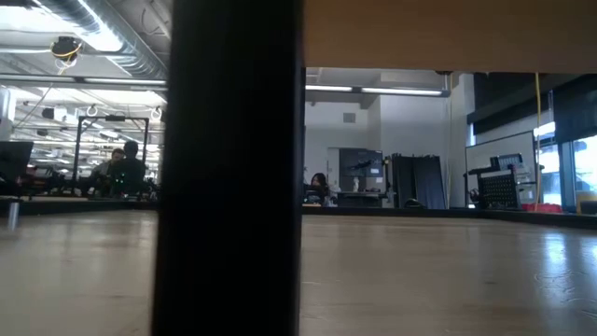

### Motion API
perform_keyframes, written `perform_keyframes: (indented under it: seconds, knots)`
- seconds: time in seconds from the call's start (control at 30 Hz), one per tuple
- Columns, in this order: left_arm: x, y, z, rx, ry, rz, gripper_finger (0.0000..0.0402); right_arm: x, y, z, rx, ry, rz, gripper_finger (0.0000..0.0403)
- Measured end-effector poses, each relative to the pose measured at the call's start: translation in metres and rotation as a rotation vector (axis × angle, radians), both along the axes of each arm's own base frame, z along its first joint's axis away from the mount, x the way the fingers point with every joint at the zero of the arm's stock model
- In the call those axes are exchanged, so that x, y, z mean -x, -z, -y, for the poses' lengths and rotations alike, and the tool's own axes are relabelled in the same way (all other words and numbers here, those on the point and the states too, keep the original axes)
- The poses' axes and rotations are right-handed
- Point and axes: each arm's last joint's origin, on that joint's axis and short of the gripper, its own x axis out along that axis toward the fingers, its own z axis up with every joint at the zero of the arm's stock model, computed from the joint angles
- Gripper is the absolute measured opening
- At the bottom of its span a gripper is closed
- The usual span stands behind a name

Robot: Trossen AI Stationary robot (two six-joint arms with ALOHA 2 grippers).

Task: Pick and place cans onto a shelf
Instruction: Put the top blue canned cherries on the shelf aligned with the other green tuna can

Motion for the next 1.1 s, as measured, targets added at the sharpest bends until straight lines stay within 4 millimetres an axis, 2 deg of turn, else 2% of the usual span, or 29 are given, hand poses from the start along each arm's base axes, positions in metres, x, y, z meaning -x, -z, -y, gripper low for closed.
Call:
perform_keyframes:
  seconds: [0.13, 0.33, 0.67, 0.8, 1.1]
  knots:
    - [0.000, 0.000, 0.000, 0.000, 0.000, 0.000, 0.0051, 0.000, 0.000, 0.000, 0.008, 0.004, 0.008, 0.0053]
    - [0.000, 0.000, 0.000, 0.000, 0.000, 0.000, 0.0051, 0.004, 0.001, -0.005, 0.107, -0.092, 0.068, 0.0070]
    - [0.000, 0.000, 0.000, 0.000, 0.000, 0.000, 0.0051, 0.006, 0.031, -0.028, 0.384, -0.178, 0.155, 0.0074]
    - [0.000, 0.000, 0.000, 0.001, -0.001, -0.001, 0.0051, 0.005, 0.040, -0.030, 0.421, -0.177, 0.132, 0.0074]
    - [0.000, 0.000, 0.000, 0.002, -0.002, -0.001, 0.0051, 0.002, 0.042, -0.029, 0.492, -0.148, 0.180, 0.0074]
